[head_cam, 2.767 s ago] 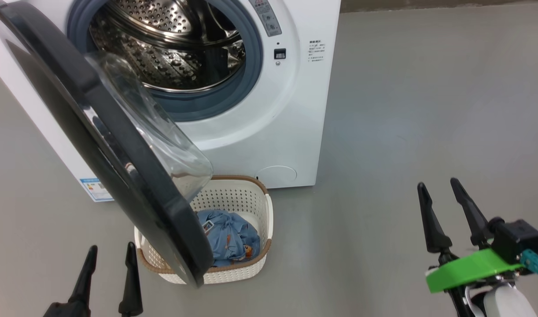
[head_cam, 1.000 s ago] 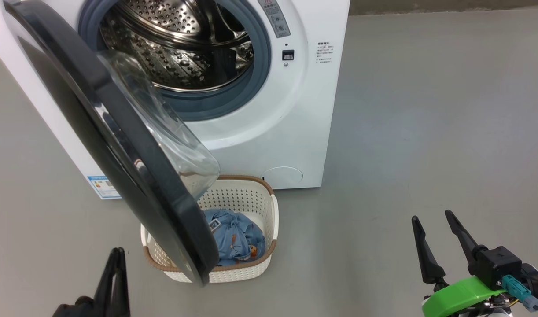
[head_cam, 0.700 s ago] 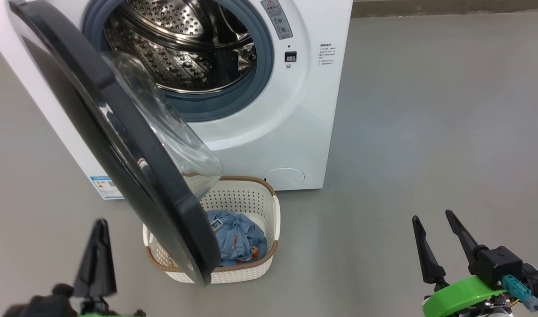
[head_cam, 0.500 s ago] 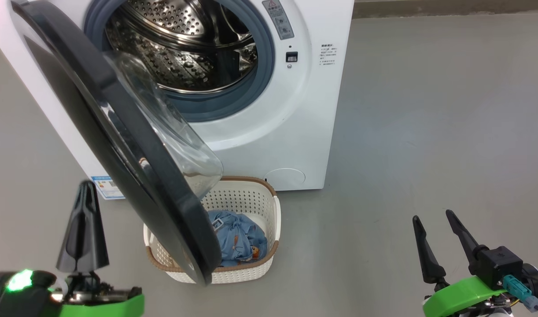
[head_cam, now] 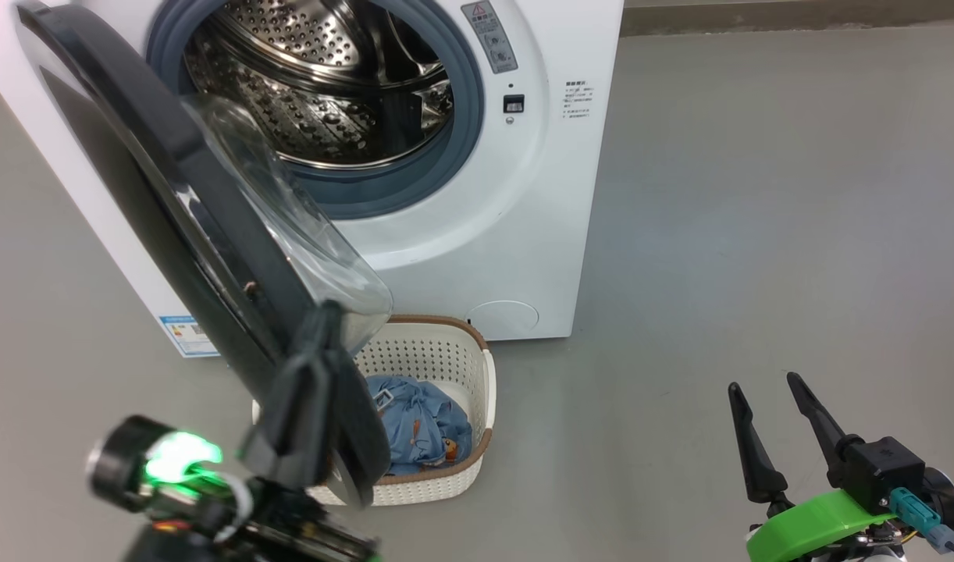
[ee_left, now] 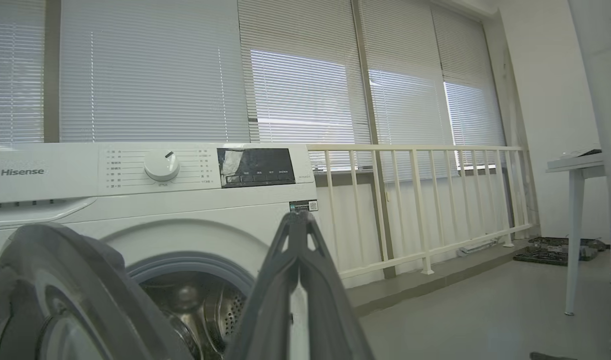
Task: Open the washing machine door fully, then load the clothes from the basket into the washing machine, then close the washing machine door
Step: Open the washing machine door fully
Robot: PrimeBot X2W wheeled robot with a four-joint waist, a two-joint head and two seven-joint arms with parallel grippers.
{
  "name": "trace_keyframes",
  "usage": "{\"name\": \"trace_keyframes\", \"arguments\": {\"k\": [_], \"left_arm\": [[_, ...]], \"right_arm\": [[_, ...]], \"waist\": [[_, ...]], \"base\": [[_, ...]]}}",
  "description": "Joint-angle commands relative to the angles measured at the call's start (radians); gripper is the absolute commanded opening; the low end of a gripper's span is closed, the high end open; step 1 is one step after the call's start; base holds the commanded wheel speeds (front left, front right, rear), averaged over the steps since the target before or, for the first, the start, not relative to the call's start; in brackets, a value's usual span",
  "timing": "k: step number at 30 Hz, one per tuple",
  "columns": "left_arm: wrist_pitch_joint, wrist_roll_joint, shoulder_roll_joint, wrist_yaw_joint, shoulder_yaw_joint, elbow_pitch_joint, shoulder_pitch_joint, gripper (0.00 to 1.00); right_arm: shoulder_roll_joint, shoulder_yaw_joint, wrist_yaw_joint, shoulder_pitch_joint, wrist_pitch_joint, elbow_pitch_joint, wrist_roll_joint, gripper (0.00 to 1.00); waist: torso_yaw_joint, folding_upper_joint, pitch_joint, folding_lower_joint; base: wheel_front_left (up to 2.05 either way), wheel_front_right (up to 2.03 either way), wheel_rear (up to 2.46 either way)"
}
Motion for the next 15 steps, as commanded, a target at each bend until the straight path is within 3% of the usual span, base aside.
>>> {"name": "trace_keyframes", "arguments": {"k": [1,15], "left_arm": [[-0.005,0.009,0.012,-0.006,-0.009,-0.021,-0.045,0.00],[-0.005,-0.025,0.017,-0.013,-0.265,0.123,-0.052,0.00]], "right_arm": [[-0.003,0.029,0.002,-0.008,-0.012,-0.023,0.012,1.00],[-0.012,0.046,0.002,-0.012,-0.012,-0.011,0.030,1.00]], "waist": [[0.000,0.0000,-0.001,0.0000],[-0.012,0.0000,0.008,0.0000]], "base": [[0.00,0.00,0.00],[0.00,0.00,0.00]]}}
